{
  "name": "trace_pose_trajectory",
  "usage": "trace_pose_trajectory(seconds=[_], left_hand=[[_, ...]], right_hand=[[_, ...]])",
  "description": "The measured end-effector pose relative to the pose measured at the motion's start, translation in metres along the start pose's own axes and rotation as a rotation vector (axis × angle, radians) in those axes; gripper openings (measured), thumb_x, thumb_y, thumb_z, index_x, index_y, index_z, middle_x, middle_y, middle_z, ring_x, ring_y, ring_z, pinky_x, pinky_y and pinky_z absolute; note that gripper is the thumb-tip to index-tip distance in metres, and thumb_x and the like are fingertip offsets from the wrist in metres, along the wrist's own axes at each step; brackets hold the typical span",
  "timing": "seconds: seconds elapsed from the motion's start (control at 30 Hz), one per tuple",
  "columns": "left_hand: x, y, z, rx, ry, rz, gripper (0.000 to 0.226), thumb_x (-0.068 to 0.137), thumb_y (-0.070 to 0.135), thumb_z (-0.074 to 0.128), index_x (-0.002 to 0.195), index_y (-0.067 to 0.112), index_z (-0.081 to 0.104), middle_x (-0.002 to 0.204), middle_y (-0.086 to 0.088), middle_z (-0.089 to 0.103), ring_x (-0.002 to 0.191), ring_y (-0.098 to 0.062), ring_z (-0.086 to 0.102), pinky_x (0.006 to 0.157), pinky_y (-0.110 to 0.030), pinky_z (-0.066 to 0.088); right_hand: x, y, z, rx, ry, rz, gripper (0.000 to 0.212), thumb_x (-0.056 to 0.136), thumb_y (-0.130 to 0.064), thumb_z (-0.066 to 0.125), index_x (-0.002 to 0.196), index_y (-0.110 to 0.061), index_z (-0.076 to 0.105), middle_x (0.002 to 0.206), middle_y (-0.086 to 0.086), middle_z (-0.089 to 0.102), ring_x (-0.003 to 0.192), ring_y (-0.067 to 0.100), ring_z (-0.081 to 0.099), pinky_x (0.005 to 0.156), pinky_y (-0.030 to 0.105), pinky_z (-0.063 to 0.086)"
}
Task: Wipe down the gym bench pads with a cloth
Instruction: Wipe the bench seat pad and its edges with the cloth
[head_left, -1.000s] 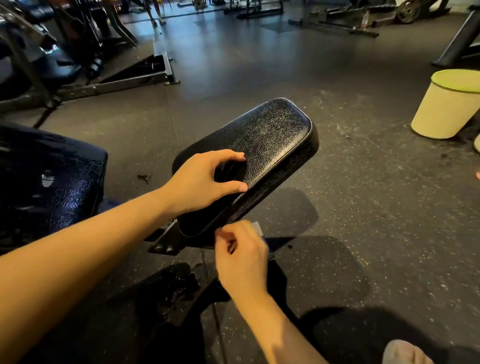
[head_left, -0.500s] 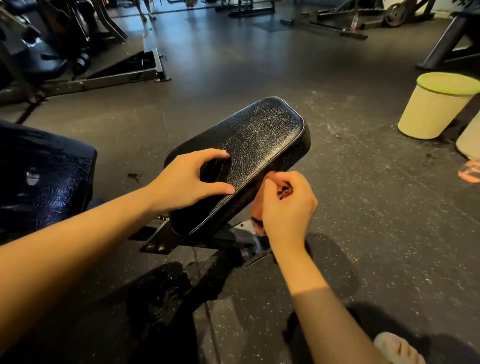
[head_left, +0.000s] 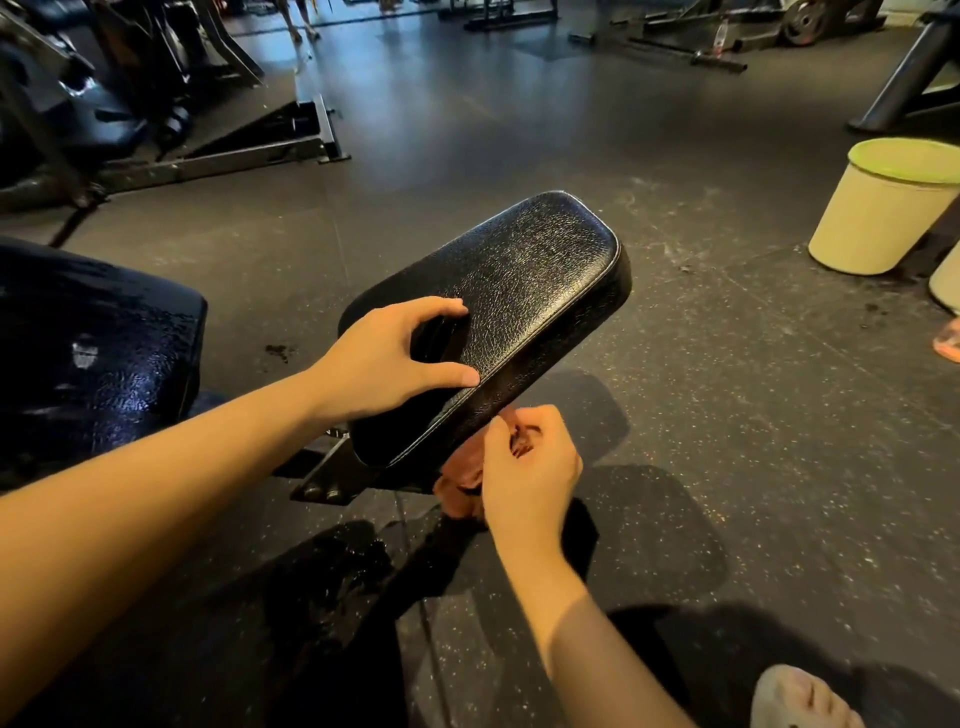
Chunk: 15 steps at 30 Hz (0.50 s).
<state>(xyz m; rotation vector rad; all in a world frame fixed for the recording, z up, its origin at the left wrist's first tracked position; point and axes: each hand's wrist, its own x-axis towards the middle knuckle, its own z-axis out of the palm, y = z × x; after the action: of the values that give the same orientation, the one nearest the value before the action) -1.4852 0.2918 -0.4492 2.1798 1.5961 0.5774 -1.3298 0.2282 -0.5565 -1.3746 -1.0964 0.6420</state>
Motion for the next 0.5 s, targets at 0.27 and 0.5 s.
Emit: trace_pose_trajectory(seconds=[0.27,0.5], left_hand=[[0.000,0.002,0.001,0.002,-0.003,0.003,0.083,0.070,0.065,0.075,0.144,0.035,0.053,0.152,0.016,0.049,0.139,-0.007,0.045,0.116,-0.038,0.039],[0.001,0.000,0.001,-0.001,-0.012,0.000,0.089,0.065,0.073,0.068,0.145,0.035,0.052,0.154,0.017,0.047,0.142,-0.007,0.042,0.118,-0.040,0.037]], right_hand=[[-0.009,0.009,0.002,0.027,-0.014,0.058,0.014,0.089,-0.014,0.069,0.085,-0.023,0.061,0.080,-0.010,0.065,0.077,0.013,0.062,0.075,0.045,0.052],[-0.016,-0.012,0.002,0.136,0.016,0.031,0.015,0.091,-0.014,0.071,0.085,-0.024,0.061,0.077,-0.010,0.064,0.075,0.013,0.062,0.069,0.029,0.051]])
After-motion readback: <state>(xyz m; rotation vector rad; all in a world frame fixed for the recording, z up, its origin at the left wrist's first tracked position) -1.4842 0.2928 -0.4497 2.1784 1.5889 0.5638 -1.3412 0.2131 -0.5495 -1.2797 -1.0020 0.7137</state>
